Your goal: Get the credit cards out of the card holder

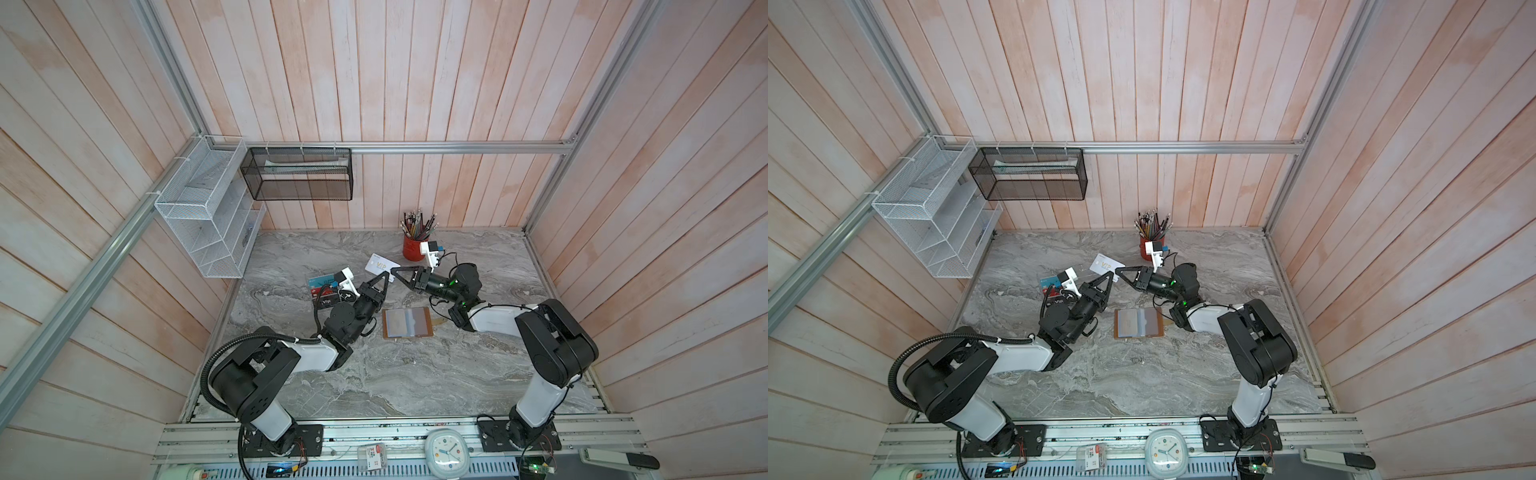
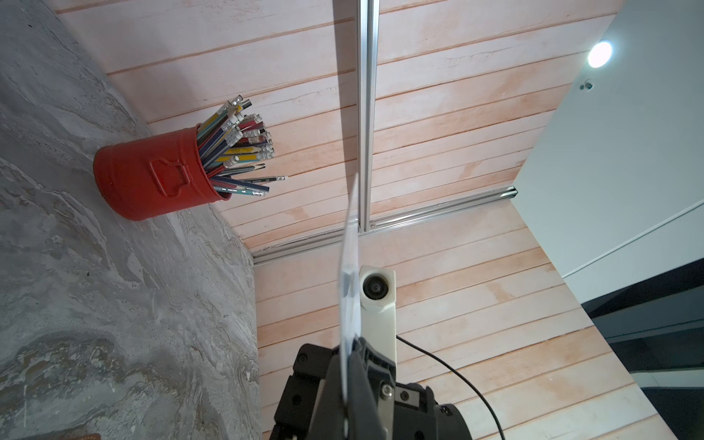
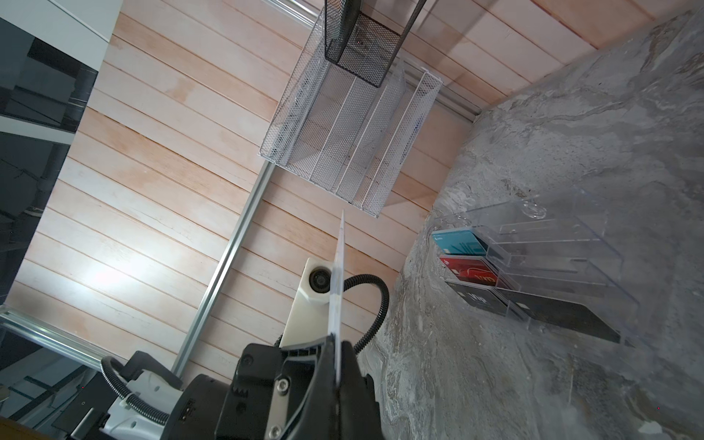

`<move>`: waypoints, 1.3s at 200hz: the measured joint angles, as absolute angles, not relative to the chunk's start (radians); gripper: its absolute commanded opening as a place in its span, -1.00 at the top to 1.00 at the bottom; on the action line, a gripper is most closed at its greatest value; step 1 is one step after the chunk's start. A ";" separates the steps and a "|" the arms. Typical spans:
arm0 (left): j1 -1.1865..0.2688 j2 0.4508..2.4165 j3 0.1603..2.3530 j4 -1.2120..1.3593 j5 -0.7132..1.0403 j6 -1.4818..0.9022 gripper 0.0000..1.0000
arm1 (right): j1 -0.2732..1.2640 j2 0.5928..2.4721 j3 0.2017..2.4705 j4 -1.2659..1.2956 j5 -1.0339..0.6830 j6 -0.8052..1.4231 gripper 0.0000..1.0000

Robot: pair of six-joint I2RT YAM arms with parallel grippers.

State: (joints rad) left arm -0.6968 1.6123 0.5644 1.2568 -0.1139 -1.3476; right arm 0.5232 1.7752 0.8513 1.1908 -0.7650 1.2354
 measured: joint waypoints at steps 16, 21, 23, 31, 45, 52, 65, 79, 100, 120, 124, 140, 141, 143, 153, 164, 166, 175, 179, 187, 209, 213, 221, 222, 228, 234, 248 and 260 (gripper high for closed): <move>-0.697 1.613 0.564 1.257 -0.115 -1.348 0.82 | 0.523 1.779 0.852 1.199 -0.767 1.239 1.00; -0.697 1.614 0.564 1.257 -0.114 -1.347 0.80 | 0.523 1.779 0.852 1.200 -0.767 1.239 1.00; -0.697 1.614 0.564 1.257 -0.114 -1.347 0.79 | 0.523 1.779 0.852 1.201 -0.768 1.239 1.00; -0.697 1.614 0.564 1.257 -0.114 -1.346 0.72 | 0.523 1.781 0.852 1.206 -0.768 1.242 1.00; -0.697 1.614 0.562 1.257 -0.112 -1.343 0.57 | 0.523 1.784 0.852 1.214 -0.769 1.248 1.00; -0.697 1.613 0.562 1.257 -0.111 -1.341 0.43 | 0.523 1.786 0.853 1.217 -0.770 1.251 1.00; -0.697 1.613 0.558 1.256 -0.109 -1.337 0.15 | 0.522 1.790 0.854 1.221 -0.774 1.257 1.00; -0.697 1.609 0.547 1.254 -0.109 -1.335 -0.15 | 0.518 1.792 0.859 1.222 -0.782 1.258 1.00; -0.697 1.579 0.516 1.235 -0.108 -1.332 -0.71 | 0.504 1.792 0.864 1.218 -0.793 1.254 1.00; -0.694 1.515 0.496 1.172 -0.104 -1.316 -1.00 | 0.487 1.792 0.874 1.184 -0.806 1.223 1.00; -0.692 1.496 0.495 1.154 -0.102 -1.310 -1.00 | 0.484 1.791 0.877 1.167 -0.807 1.210 1.00; -0.676 1.419 0.496 1.070 -0.073 -1.282 -1.00 | 0.477 1.776 0.889 1.077 -0.813 1.142 1.00; -0.674 1.412 0.497 1.059 -0.071 -1.280 -1.00 | 0.477 1.774 0.890 1.068 -0.813 1.137 1.00; -0.670 1.400 0.498 1.045 -0.063 -1.274 -1.00 | 0.476 1.773 0.891 1.059 -0.813 1.128 1.00; -0.651 1.349 0.514 0.968 -0.030 -1.238 -1.00 | 0.476 1.751 0.899 0.977 -0.813 1.058 1.00; -0.627 1.299 0.553 0.854 0.014 -1.193 -1.00 | 0.476 1.720 0.907 0.880 -0.812 0.976 1.00; -0.622 1.290 0.563 0.826 0.020 -1.182 -1.00 | 0.476 1.713 0.909 0.861 -0.812 0.958 1.00; -0.603 1.261 0.622 0.699 0.047 -1.141 -1.00 | 0.476 1.682 0.913 0.784 -0.809 0.891 1.00; -0.596 1.254 0.648 0.653 0.059 -1.120 -1.00 | 0.476 1.670 0.914 0.754 -0.805 0.858 1.00; -0.580 1.247 0.721 0.527 0.081 -1.073 -1.00 | 0.477 1.639 0.915 0.686 -0.796 0.793 1.00; -0.545 1.259 0.890 0.265 0.141 -0.982 -1.00 | 0.484 1.568 0.915 0.538 -0.750 0.631 1.00; -0.540 1.262 0.912 0.225 0.150 -0.970 -1.00 | 0.487 1.557 0.915 0.511 -0.736 0.595 1.00; -0.533 1.269 0.942 0.161 0.168 -0.955 -1.00 | 0.498 1.537 0.915 0.463 -0.703 0.538 1.00; -0.532 1.271 0.946 0.150 0.171 -0.953 -1.00 | 0.500 1.534 0.915 0.455 -0.697 0.529 1.00; -0.528 1.277 0.960 0.110 0.182 -0.946 -1.00 | 0.512 1.521 0.915 0.422 -0.668 0.486 1.00; -0.525 1.287 0.973 0.064 0.192 -0.944 -1.00 | 0.527 1.510 0.915 0.391 -0.636 0.443 1.00; -0.519 1.314 0.991 -0.022 0.222 -0.952 -1.00 | 0.578 1.483 0.915 0.329 -0.547 0.344 1.00; -0.508 1.343 1.000 -0.083 0.262 -0.975 -1.00 | 0.632 1.464 0.912 0.294 -0.463 0.261 1.00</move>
